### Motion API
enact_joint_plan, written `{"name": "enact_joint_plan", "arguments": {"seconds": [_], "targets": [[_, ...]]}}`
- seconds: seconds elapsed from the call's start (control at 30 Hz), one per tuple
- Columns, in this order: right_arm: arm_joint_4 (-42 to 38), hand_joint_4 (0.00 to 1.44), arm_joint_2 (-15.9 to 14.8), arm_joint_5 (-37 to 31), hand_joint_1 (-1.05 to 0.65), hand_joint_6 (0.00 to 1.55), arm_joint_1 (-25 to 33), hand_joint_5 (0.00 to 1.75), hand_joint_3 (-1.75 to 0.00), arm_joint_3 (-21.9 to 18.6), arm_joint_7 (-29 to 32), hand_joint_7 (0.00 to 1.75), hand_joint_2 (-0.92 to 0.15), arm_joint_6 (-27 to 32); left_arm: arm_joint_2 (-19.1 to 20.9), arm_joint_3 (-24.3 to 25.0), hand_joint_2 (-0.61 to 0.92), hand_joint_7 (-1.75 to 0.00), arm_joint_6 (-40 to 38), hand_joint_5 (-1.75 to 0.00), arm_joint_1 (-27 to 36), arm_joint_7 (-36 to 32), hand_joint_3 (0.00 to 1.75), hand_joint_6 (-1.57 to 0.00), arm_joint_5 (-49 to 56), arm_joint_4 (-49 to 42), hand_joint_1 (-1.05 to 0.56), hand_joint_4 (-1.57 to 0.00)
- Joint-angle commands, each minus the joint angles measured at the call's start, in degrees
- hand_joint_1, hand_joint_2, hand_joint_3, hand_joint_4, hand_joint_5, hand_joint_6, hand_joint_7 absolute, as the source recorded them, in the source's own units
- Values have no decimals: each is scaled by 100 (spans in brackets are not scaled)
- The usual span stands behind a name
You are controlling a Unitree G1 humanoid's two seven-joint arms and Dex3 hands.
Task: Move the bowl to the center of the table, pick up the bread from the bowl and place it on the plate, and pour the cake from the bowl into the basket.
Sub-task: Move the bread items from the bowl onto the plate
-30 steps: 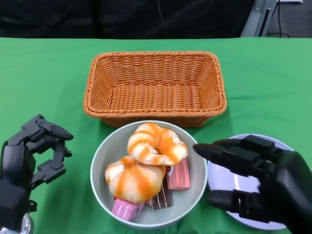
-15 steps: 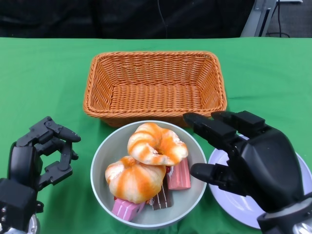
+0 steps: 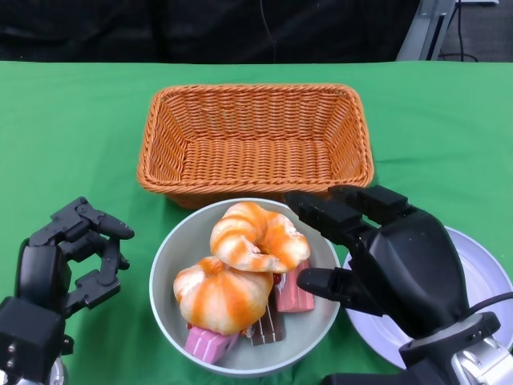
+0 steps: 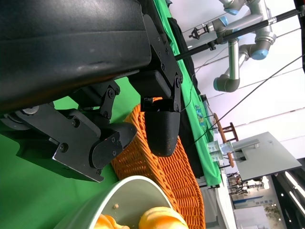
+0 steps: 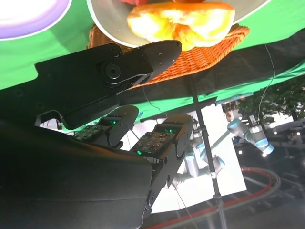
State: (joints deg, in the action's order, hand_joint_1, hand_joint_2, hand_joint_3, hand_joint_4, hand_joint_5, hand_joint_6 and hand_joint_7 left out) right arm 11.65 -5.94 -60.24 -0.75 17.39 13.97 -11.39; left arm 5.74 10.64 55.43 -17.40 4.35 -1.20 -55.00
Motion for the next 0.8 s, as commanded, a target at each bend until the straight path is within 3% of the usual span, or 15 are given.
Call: {"name": "enact_joint_plan", "arguments": {"seconds": [0.03,0.5,0.8], "targets": [[-104,65,-121,95,-79,61,-106,12,-2,64,125,0,-92,39,79,-9,66,-127,77,-154,-86,-107,99,-79,45,-39,3,-84],[-321,68,-219,136,-79,61,-262,9,-1,323,272,0,-92,166,58,-35,67,-131,36,-157,-82,-68,98,-76,-9,-24,4,-81],[-1173,67,-216,-95,-78,61,-686,6,-1,697,549,0,-92,331,51,-75,64,-132,80,-156,-74,-255,102,-76,153,-54,2,-81]]}}
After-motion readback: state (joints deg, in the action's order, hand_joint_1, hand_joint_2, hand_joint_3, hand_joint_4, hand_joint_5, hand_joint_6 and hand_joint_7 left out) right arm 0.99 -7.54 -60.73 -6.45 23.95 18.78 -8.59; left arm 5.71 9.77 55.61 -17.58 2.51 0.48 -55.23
